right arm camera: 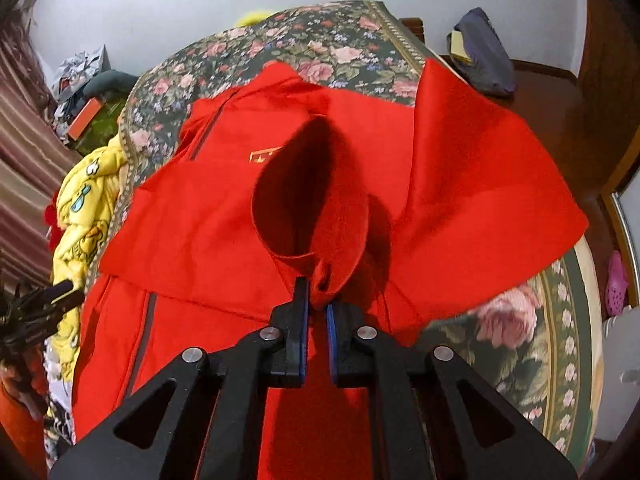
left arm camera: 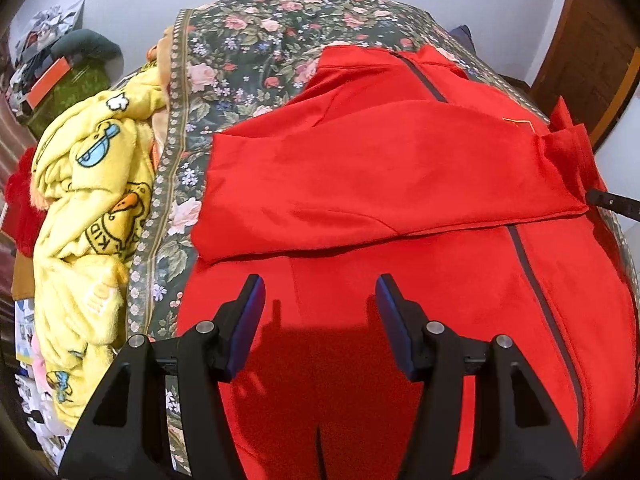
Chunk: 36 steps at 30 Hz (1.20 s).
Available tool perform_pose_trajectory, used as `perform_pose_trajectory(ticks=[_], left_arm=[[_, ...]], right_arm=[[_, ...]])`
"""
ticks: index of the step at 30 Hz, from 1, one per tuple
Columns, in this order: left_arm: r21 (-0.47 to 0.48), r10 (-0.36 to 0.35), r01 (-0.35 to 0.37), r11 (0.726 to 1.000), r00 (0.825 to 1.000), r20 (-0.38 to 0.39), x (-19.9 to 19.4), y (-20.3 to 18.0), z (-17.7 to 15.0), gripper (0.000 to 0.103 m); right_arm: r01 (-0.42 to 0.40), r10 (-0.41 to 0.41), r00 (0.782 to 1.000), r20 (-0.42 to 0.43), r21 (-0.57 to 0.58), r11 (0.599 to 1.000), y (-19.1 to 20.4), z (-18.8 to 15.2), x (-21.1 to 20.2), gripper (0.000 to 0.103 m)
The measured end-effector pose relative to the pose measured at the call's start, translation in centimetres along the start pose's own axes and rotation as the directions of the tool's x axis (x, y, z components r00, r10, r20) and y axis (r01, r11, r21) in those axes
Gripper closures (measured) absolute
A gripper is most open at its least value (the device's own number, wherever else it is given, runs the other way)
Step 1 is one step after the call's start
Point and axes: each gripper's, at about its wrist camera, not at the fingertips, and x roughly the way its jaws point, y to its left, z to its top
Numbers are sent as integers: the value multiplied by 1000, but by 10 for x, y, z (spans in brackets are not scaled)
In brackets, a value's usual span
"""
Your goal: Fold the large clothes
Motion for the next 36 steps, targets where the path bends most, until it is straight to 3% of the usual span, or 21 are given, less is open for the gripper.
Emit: perform_pose_trajectory(ticks=[4,6,8,10,12,15,19,26,33,36], left_arm=[[20,1,-1,1000,1000,1,1,-10,5,46],[30,1,-1,1000,1000,9,0,-16,11,46],[38,-4,3,999,1000,21,-2,-20,17,46],[44,-6,5,999,999,41,-5,-27,27,46],[52,-8,5,999,998,61,-8,-33,36,46],[60,-16,11,998,996,89,-12,-44,52,46],[61,-60,53,997,992,110,-10,-58,72,42],[77,-116,110,991,990,79,12,-83,84,42],[100,-126,120,988,991,51,30,-94,78,42],[98,-116,111,989,992,46,35,-92,77,42]], right_arm=[[29,-28,1000,7,-33,999,0,-3,-15,78],[42,-41,999,35,-37,998,-1,-1,-26,65],[50,-47,995,83,-30,998,-7,1,-44,61],[50,-50,992,116,-3,999,-15,5,-58,57],[50,-57,986,157,43,998,-27,9,-72,43],[62,-86,972,217,114,992,-47,12,-87,31],[71,-117,973,201,220,973,-82,16,-83,30],[43,-90,991,98,403,914,-144,16,-35,30],[-9,-41,996,80,536,844,-176,20,3,29],[-1,-54,995,85,544,839,-179,29,7,27]])
